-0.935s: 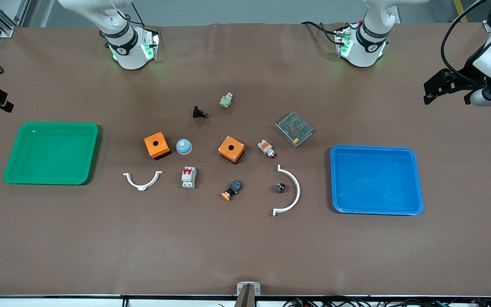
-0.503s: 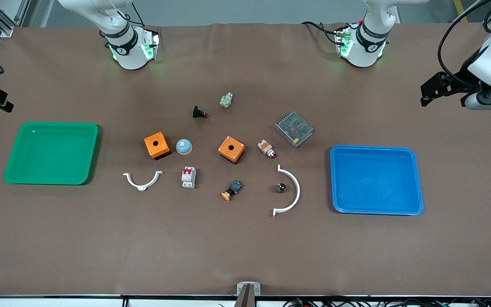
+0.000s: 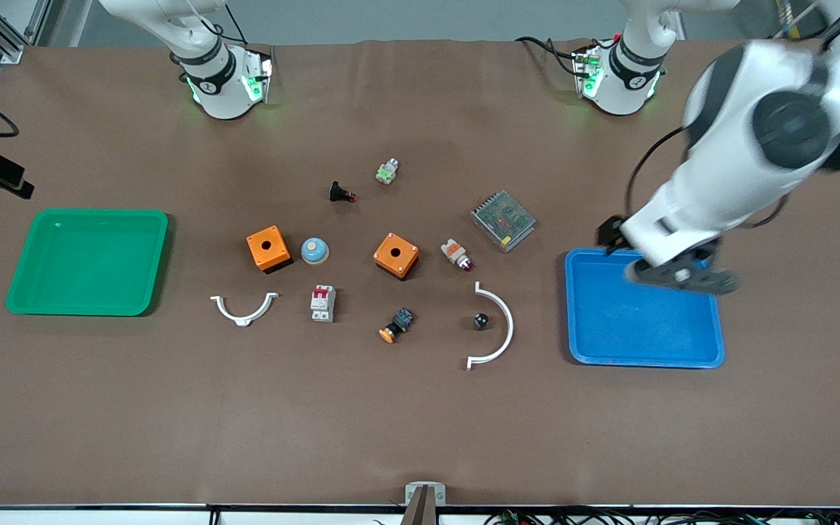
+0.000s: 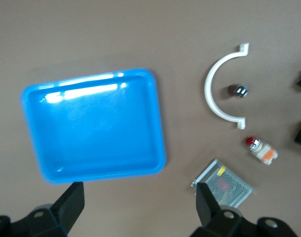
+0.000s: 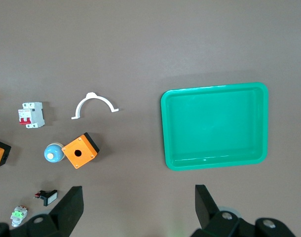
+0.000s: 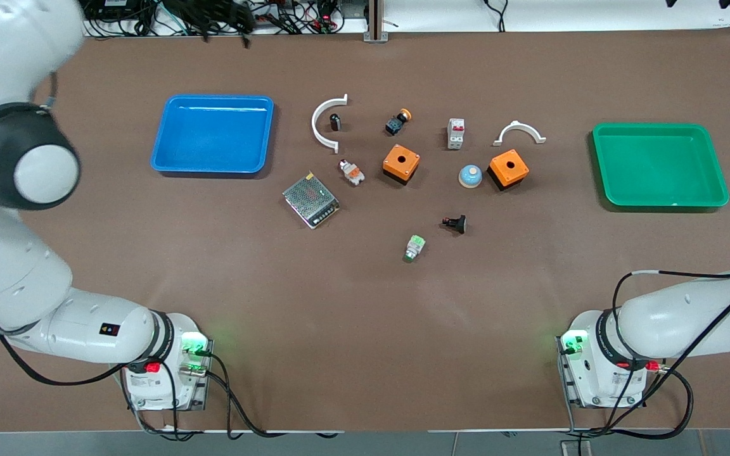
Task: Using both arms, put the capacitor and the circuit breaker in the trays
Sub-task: 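Reach the left gripper toward the black capacitor near the white clamp, then grasp the capacitor with the left gripper while the right gripper reaches the breaker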
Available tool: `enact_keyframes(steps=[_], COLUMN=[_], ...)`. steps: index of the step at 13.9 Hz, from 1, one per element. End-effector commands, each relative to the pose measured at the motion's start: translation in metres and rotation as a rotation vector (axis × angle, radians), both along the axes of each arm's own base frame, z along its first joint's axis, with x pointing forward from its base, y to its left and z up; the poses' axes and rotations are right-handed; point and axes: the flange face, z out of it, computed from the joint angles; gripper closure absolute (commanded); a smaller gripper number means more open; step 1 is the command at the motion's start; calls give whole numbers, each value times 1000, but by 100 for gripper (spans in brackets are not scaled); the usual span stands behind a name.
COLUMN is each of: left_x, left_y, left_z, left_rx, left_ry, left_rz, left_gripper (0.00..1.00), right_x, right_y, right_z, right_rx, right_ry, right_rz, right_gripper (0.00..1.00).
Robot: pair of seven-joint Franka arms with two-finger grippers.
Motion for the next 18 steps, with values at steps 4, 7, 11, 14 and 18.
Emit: enact_keyframes(steps=[4, 7, 11, 14, 18], left_x=[24, 20, 12, 11, 7], left_y=[-99, -143, -170, -171, -172], left_z=[-113, -174, -239, -272, -288], left_rx=[-40, -84, -107, -111, -84], left_ry=[-50, -80, -76, -76, -76], left_rz=[123, 174, 242, 240, 231], left_gripper=[0, 7, 26, 32, 40], right_x=[32, 42, 50, 38, 27], right_y=[55, 95, 182, 254, 320], right_z=[-39, -59, -115, -169, -251], right_rx=[-12, -24, 35, 90, 70], right_ry=[37, 47, 117, 127, 61], right_rz=[93, 156, 128, 26, -20], right_gripper=[0, 0, 0, 0, 0])
